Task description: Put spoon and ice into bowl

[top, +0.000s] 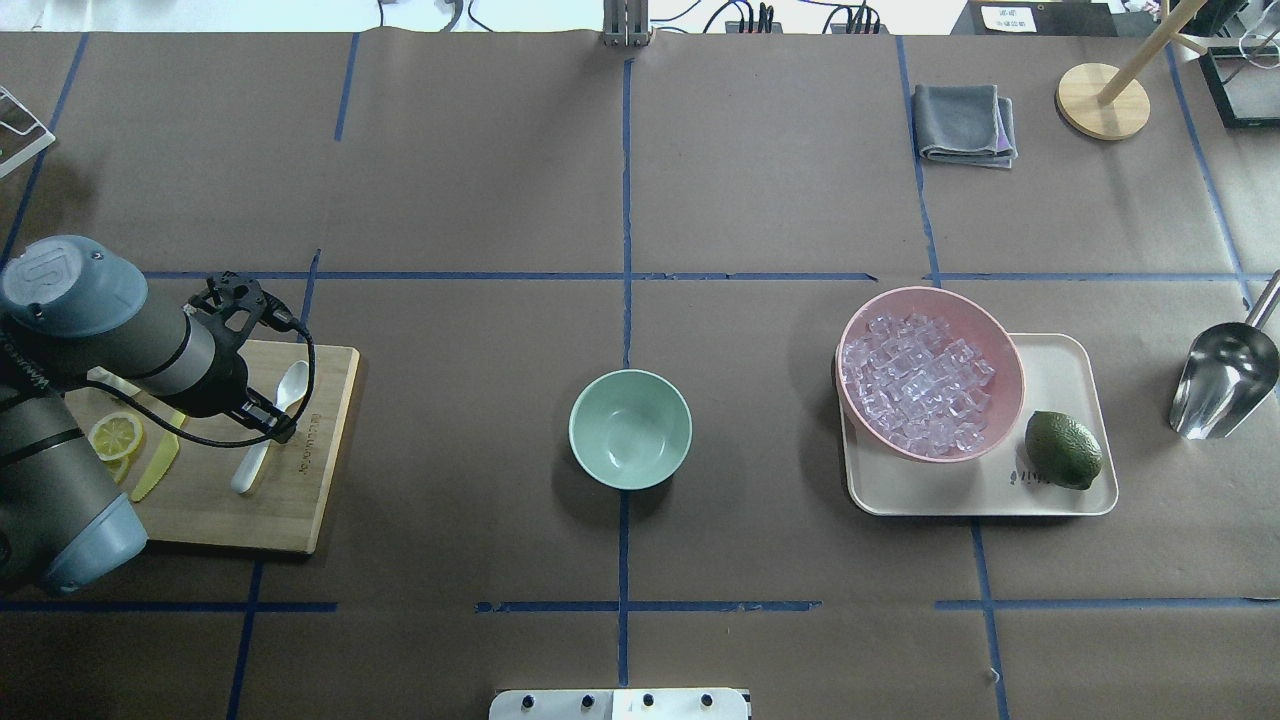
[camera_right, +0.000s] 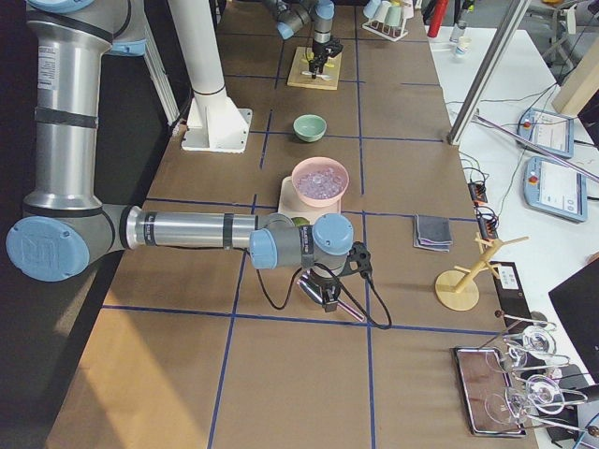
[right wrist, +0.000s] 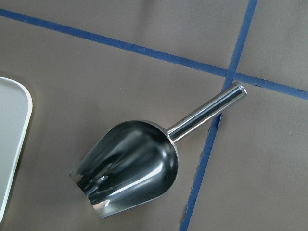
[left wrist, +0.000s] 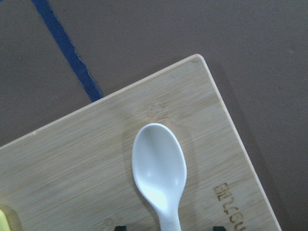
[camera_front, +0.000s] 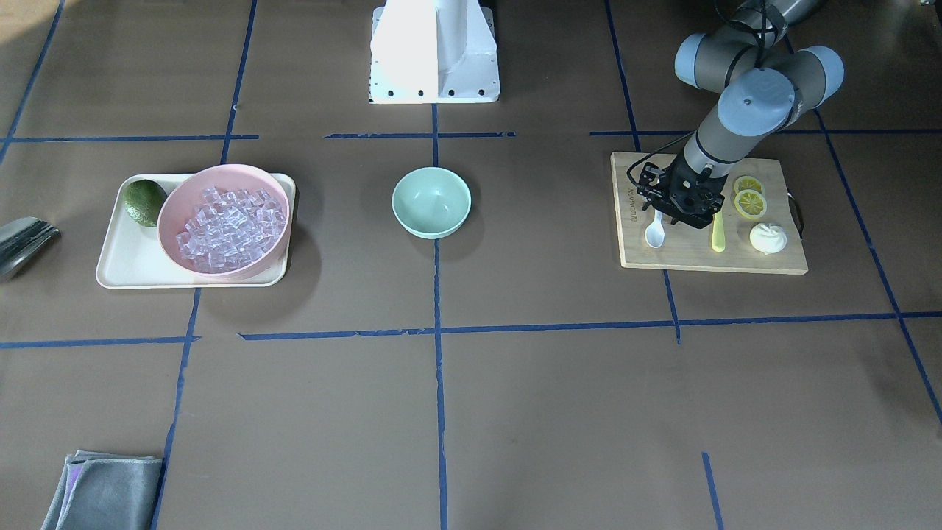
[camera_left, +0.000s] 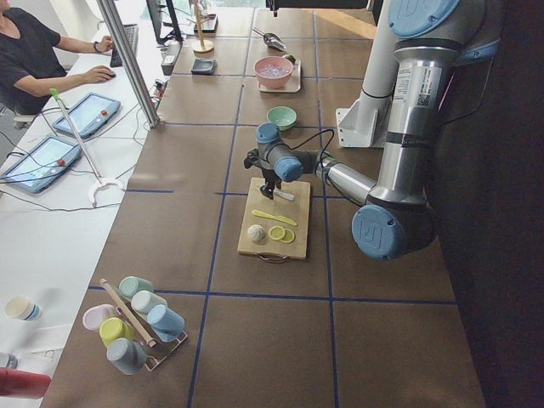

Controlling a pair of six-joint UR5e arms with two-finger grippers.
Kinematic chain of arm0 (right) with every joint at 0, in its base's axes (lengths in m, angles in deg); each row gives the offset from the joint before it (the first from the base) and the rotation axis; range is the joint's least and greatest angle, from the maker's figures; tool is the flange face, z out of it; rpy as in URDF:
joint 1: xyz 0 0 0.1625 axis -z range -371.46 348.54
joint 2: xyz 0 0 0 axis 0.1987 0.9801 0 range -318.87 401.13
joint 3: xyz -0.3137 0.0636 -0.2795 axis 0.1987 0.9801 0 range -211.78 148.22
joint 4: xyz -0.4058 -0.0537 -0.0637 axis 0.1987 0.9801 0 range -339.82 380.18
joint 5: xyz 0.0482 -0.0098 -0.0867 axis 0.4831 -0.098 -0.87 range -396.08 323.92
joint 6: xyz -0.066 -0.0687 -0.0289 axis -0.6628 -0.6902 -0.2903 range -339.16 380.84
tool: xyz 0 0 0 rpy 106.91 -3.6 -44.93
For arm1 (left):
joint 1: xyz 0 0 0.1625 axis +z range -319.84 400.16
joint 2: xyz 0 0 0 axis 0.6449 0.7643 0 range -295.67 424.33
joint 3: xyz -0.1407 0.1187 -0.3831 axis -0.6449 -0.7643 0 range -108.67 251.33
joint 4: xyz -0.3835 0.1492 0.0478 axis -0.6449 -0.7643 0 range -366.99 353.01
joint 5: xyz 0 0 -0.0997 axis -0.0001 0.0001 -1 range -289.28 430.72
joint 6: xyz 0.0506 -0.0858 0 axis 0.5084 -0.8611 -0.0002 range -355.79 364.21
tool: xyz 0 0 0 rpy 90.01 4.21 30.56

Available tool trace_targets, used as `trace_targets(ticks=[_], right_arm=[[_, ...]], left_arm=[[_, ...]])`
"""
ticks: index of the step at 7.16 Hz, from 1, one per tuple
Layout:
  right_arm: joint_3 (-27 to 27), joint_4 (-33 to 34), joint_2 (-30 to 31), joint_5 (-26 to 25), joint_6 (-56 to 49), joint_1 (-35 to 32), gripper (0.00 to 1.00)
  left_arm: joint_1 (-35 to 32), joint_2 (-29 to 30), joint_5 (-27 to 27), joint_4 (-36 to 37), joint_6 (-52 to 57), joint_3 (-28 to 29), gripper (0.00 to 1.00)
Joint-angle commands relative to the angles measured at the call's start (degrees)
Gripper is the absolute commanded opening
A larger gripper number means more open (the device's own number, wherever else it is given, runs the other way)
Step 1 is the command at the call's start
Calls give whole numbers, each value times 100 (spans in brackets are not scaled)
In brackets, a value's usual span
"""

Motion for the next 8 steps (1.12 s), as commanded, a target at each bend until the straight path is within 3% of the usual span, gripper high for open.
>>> trace_targets(ticks=[1,3,5,6,7,8], right_arm=[[6,0,0,-2,-1,-5,99],[59,0,0,-2,-18,3,99],[59,-8,0,7,-10,3,99],[59,-9,0,7,-9,-5,99],[59,-9,0,7,-9,-5,99],[59,-9,0,7,-9,-5,99]], left_arm=[[-1,-1,-9,2,-6,-6,11],[-1,-1,-1,-7,-14,-6,0],[-1,-1,-27,20,-23,-128,0],[-1,147,-44,28,-571,-312,0],[-1,627,-62,307,-1221,-357,0],[25,1354,-45,1049,-1723,-366,0]])
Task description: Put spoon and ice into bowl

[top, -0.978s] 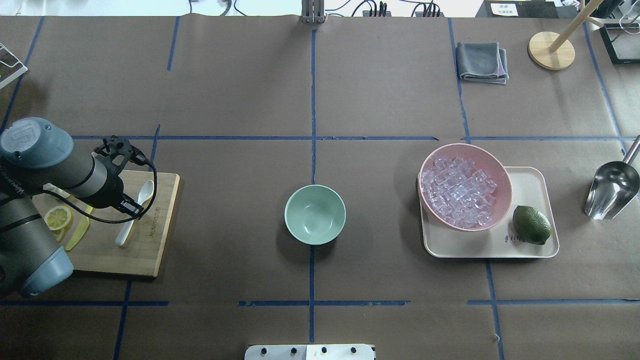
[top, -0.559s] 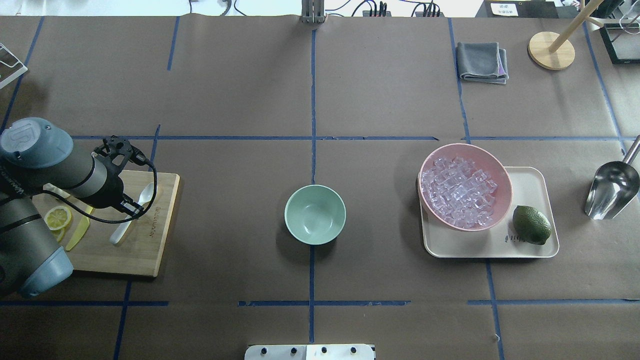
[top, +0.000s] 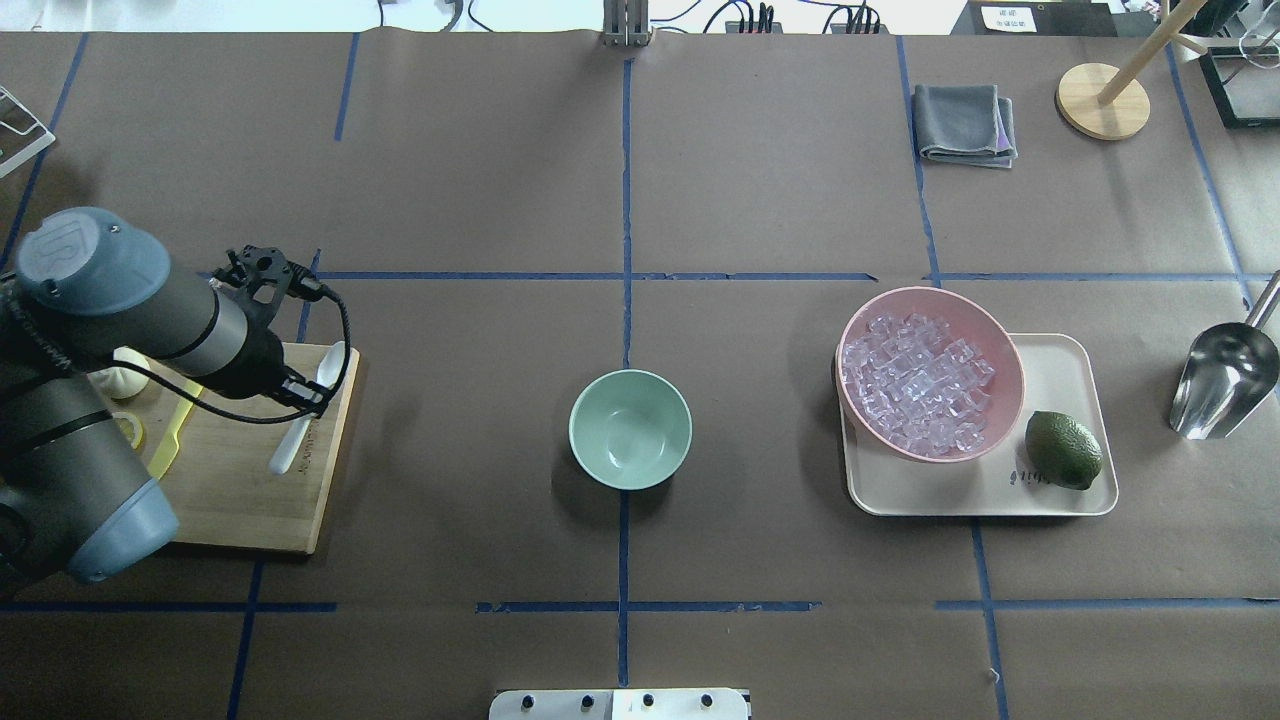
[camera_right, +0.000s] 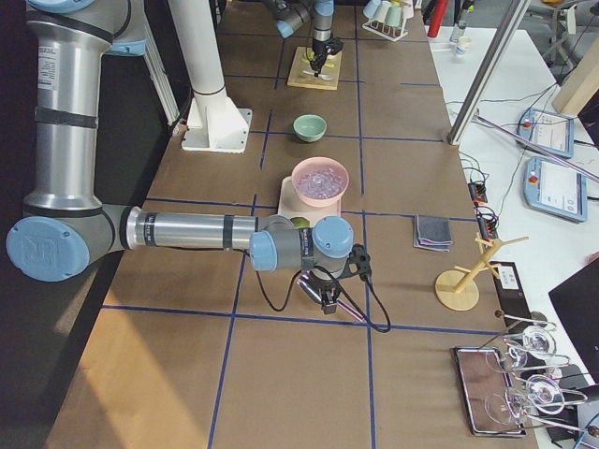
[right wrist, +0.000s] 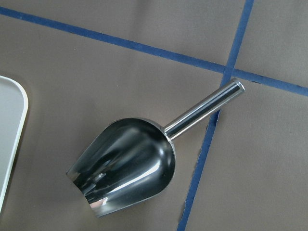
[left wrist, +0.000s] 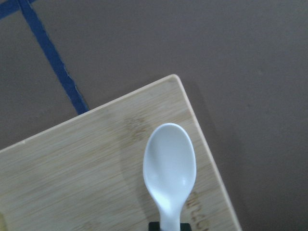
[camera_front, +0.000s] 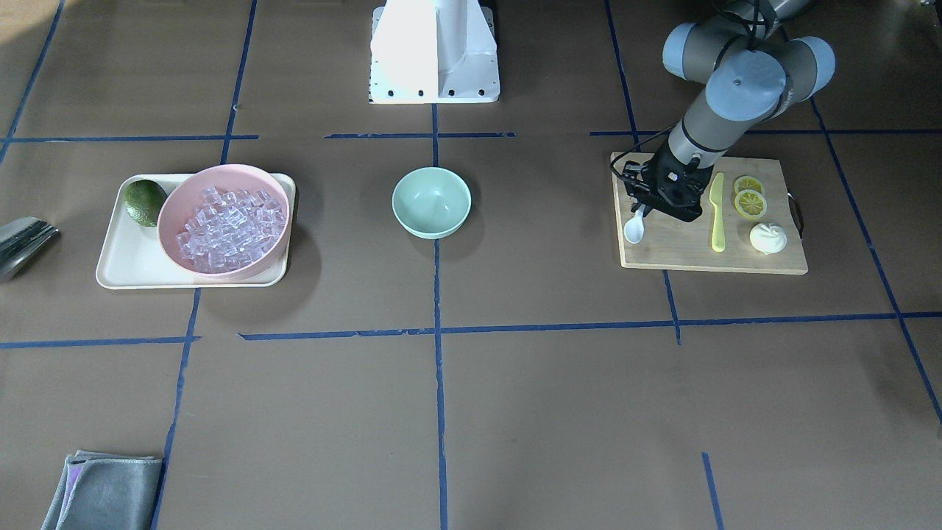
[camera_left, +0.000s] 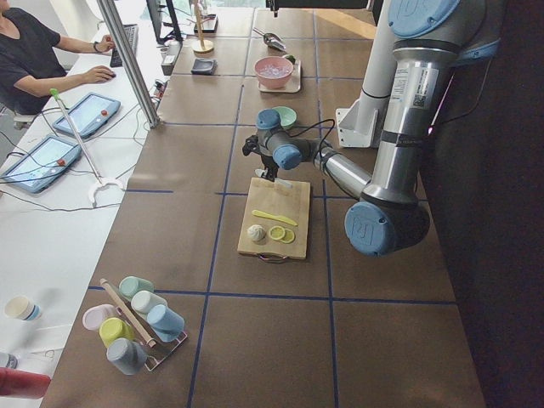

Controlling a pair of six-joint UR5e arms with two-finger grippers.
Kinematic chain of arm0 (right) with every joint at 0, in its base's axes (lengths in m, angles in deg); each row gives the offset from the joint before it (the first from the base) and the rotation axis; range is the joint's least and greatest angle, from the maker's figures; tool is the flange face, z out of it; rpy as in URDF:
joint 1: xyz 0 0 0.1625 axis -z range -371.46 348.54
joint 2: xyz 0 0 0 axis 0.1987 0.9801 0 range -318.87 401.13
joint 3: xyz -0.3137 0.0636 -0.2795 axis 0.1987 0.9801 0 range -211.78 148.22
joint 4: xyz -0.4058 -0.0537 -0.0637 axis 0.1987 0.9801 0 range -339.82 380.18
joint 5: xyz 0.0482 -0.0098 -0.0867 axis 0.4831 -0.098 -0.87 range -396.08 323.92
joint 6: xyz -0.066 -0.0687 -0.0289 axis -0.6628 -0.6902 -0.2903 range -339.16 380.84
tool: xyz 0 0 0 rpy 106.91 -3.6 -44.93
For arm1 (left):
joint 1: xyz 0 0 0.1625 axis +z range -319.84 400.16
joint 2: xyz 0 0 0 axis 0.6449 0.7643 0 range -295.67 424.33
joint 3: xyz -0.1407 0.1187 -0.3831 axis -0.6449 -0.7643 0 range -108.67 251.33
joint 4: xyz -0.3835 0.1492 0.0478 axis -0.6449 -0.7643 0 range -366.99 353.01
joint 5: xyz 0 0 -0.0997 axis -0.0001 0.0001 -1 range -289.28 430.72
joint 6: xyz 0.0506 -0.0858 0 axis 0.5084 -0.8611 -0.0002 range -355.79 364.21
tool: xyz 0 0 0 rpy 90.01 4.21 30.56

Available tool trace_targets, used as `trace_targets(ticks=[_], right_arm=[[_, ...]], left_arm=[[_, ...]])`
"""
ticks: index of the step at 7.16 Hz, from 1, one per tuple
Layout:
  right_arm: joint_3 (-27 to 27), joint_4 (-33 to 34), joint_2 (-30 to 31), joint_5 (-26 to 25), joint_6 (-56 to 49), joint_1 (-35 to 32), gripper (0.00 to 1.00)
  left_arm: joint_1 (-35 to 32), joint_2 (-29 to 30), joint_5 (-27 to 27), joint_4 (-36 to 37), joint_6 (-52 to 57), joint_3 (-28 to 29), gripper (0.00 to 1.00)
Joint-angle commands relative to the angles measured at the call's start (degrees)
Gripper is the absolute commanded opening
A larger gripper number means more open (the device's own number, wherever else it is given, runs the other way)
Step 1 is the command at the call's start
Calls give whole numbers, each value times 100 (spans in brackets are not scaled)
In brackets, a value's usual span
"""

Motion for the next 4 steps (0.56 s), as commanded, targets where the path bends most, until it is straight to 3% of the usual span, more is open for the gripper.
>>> trace_targets(ticks=[1,4], right_arm=[[-17,0,0,9,0,-1,99],[0,8,9,9,27,-1,100]], left_arm=[[332,1330,48,1385,-1061,-46,0],[1073,2580,338,2460,-1522,260,0]])
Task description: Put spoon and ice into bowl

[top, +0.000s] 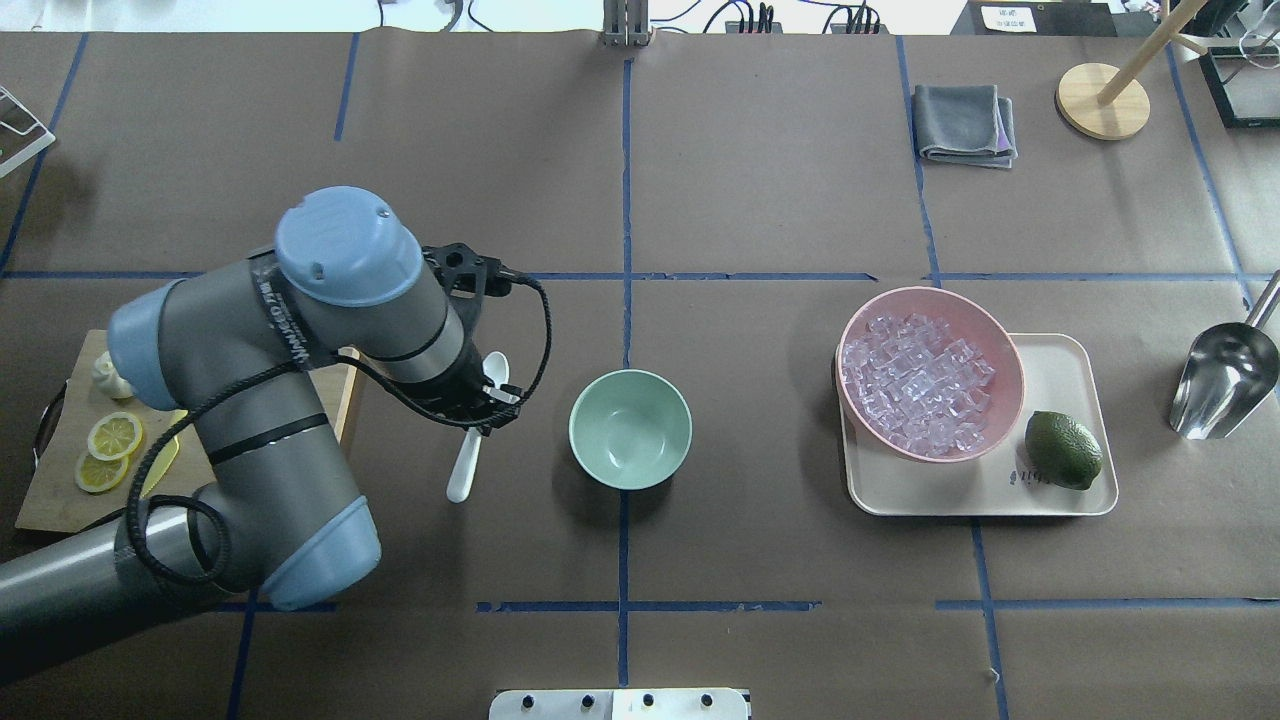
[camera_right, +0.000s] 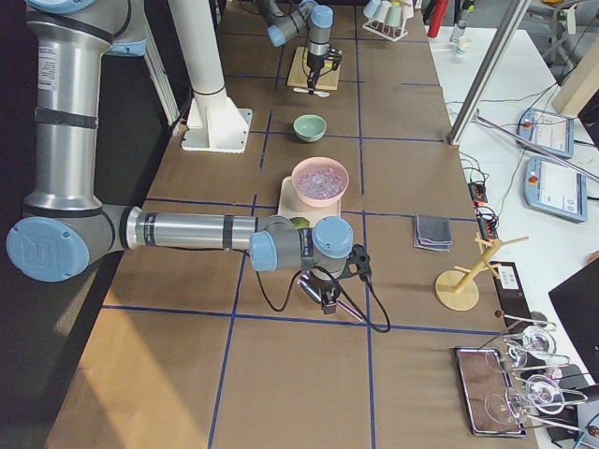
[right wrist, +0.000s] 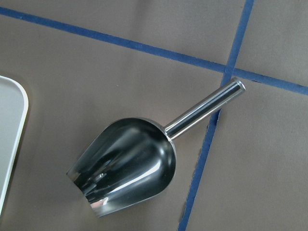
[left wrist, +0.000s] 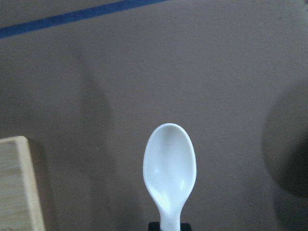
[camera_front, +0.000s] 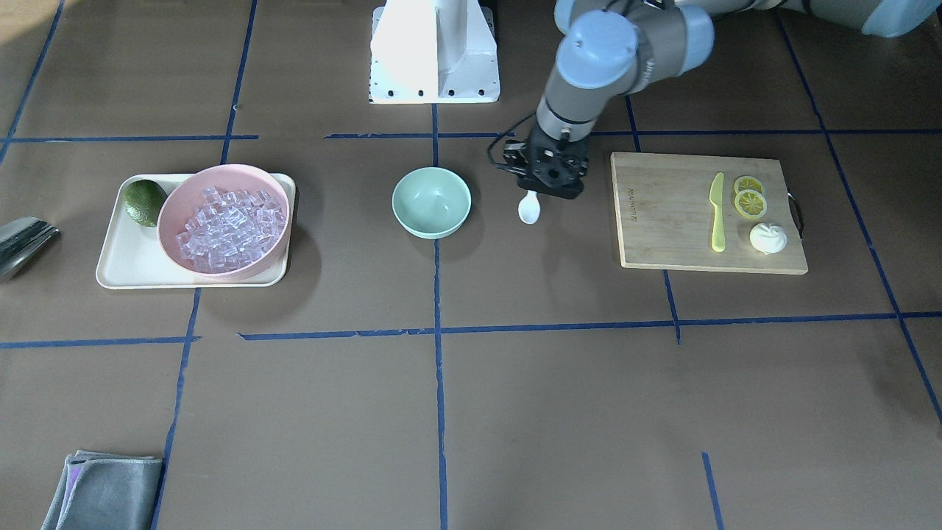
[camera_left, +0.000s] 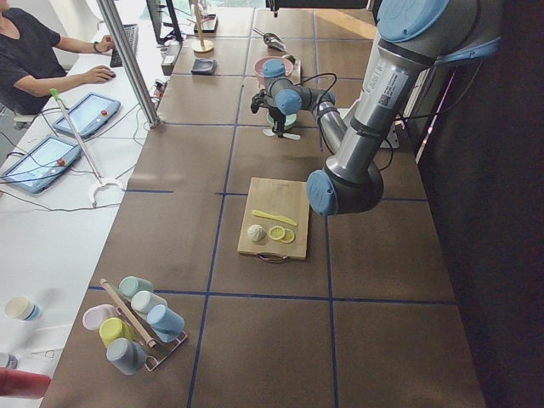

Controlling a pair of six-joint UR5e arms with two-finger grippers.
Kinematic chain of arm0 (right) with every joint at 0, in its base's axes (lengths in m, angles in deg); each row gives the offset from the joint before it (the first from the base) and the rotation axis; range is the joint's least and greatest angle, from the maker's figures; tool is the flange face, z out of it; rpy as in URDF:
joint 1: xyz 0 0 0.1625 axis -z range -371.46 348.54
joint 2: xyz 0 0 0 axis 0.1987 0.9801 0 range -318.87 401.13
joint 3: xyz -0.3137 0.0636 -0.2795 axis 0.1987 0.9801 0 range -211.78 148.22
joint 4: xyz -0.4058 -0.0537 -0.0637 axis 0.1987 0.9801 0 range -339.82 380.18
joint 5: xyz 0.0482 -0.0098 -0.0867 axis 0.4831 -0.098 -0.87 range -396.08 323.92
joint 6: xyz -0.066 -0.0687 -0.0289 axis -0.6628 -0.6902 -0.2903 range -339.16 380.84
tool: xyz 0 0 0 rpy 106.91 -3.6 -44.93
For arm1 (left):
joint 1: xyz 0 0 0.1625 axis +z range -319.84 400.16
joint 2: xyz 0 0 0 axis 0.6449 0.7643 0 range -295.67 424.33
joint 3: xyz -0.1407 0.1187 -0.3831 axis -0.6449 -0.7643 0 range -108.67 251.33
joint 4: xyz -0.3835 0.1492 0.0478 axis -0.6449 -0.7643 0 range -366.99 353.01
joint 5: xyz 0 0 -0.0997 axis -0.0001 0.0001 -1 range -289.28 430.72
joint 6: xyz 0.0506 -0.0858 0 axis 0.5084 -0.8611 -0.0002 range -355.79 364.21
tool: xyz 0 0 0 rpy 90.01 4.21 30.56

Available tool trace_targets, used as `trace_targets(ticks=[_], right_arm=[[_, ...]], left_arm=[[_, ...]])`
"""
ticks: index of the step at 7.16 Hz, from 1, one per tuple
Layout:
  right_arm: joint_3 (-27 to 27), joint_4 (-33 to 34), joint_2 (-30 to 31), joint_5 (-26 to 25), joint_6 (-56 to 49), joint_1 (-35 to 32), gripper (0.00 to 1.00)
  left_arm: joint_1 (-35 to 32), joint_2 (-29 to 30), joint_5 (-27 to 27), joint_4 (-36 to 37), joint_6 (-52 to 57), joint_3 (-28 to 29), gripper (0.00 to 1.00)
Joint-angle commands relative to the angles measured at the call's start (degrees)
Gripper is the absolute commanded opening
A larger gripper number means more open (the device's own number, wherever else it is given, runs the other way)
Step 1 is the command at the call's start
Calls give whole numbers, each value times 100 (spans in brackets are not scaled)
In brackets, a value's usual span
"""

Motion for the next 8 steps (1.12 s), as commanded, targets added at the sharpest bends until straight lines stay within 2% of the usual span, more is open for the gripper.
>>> trace_targets(ticks=[1,3,5,6,8], right_arm=[[2,5,-3,0,10,6,100],[11,5,5,0,19,6,100],[11,5,5,0,19,15,100],[11,5,5,0,19,15,100],[11,5,5,9,19,32,100]], left_arm=[[223,873,33,749,-114,307,0],[390,1813,33,734,-509,1419,0],[433,1808,33,708,-614,1460,8],[503,1799,41,708,-624,1468,8],[530,1817,42,664,-624,1582,18]])
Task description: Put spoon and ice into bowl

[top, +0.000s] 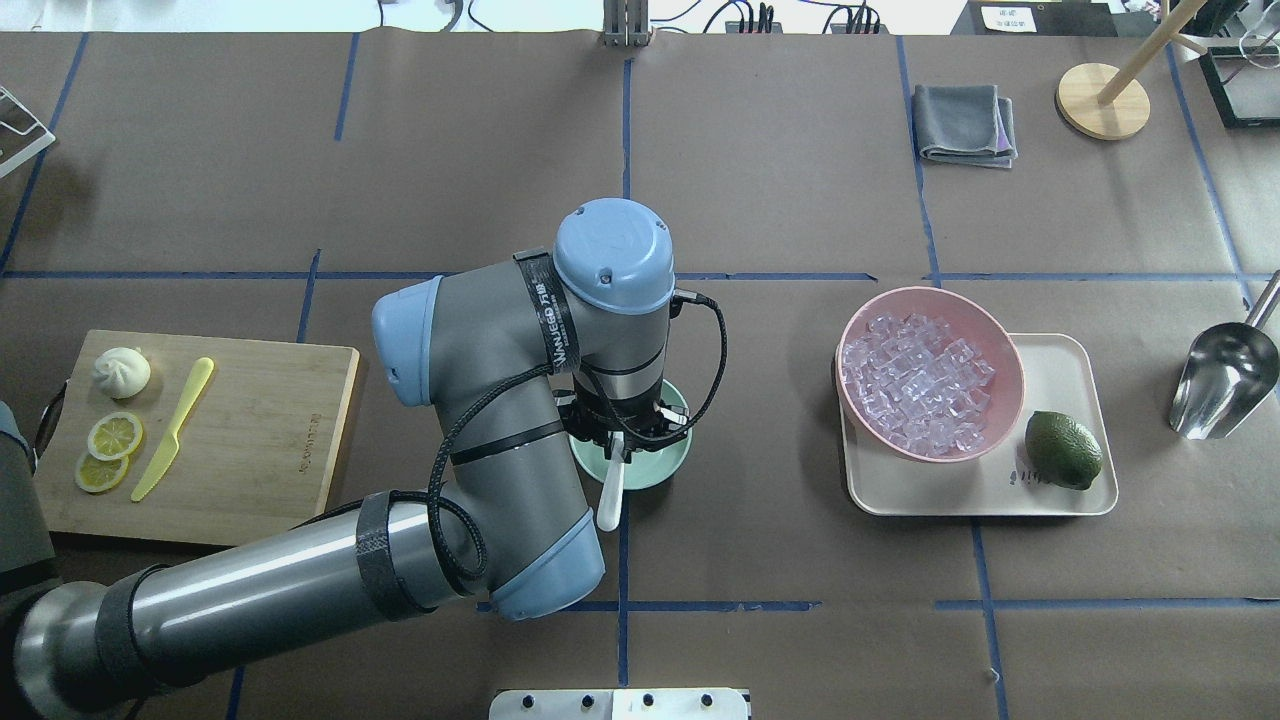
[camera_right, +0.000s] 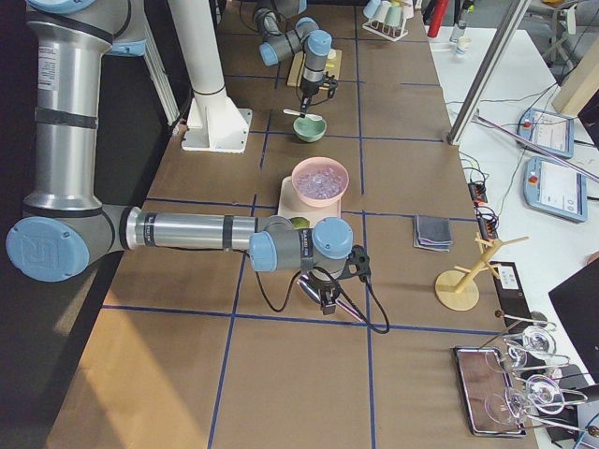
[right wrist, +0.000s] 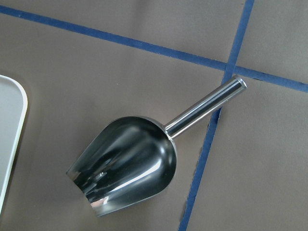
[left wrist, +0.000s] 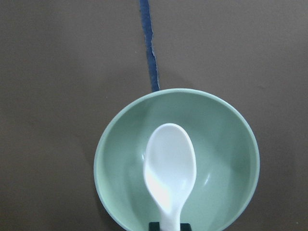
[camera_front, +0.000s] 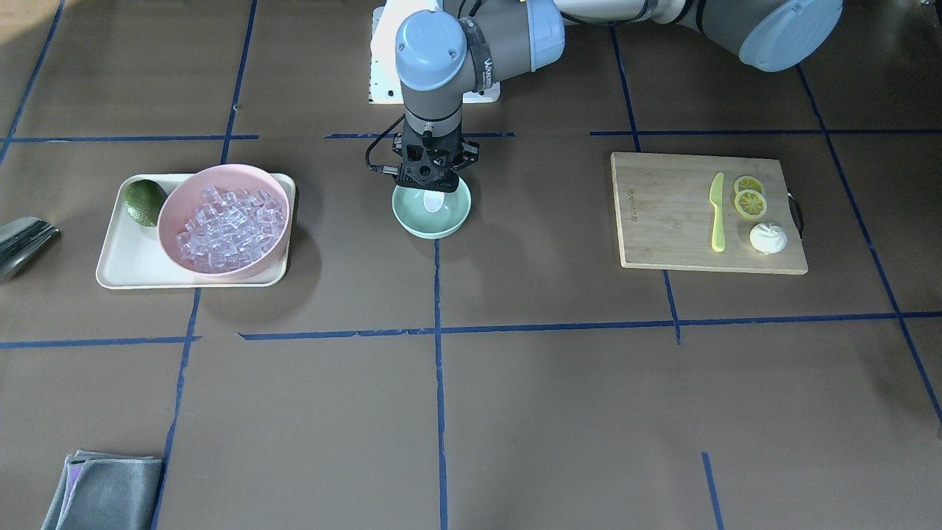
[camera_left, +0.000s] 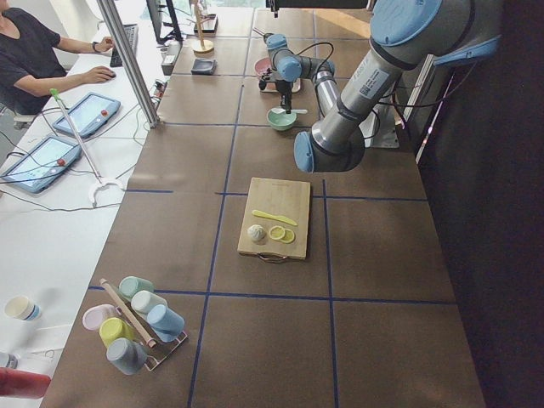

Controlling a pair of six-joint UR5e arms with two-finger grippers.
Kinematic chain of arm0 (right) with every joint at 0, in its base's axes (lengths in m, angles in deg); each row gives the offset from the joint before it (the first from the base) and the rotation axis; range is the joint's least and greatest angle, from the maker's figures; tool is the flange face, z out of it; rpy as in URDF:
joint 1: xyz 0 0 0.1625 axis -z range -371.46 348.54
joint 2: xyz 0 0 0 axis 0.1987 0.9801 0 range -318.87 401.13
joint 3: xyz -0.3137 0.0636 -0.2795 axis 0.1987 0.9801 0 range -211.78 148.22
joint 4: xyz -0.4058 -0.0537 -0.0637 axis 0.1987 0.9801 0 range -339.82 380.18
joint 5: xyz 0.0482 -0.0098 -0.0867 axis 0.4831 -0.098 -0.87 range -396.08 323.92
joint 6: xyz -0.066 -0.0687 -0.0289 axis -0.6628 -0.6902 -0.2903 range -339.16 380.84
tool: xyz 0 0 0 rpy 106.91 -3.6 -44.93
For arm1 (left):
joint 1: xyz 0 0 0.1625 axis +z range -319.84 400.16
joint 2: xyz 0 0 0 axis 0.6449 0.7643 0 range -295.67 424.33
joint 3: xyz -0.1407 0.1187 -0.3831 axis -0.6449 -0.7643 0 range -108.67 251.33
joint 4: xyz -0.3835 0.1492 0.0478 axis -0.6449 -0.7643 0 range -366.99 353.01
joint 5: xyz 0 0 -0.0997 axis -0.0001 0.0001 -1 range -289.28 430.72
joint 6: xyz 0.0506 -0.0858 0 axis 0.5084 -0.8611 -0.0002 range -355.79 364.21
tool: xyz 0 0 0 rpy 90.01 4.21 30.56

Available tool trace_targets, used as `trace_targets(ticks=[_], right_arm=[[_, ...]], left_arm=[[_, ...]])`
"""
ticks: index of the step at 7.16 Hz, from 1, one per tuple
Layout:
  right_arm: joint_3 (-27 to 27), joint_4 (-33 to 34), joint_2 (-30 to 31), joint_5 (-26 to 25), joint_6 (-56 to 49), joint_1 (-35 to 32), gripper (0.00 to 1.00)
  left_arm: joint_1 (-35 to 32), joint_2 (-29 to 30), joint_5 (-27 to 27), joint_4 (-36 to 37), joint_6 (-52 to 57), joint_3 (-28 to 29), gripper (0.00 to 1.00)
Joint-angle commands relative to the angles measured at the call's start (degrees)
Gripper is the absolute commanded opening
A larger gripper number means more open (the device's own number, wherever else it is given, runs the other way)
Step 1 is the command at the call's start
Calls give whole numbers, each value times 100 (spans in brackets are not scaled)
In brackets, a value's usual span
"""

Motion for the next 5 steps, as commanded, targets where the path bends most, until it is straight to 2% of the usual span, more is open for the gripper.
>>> trace_targets(ticks=[1,2,3,4,5], right_arm=[[0,0,-6,-2,0,6,100],[0,0,-6,-2,0,15,100],[0,0,3,-2,0,15,100],[-9,0,-6,6,9,15,100],[-9,-9,-15,59,18,59,100]], left_arm=[[19,5,1,-28,3,99,36],[19,14,1,-37,12,116,56],[19,14,1,-54,21,117,65],[10,14,10,-124,12,117,70],[-25,14,10,-142,12,73,70]])
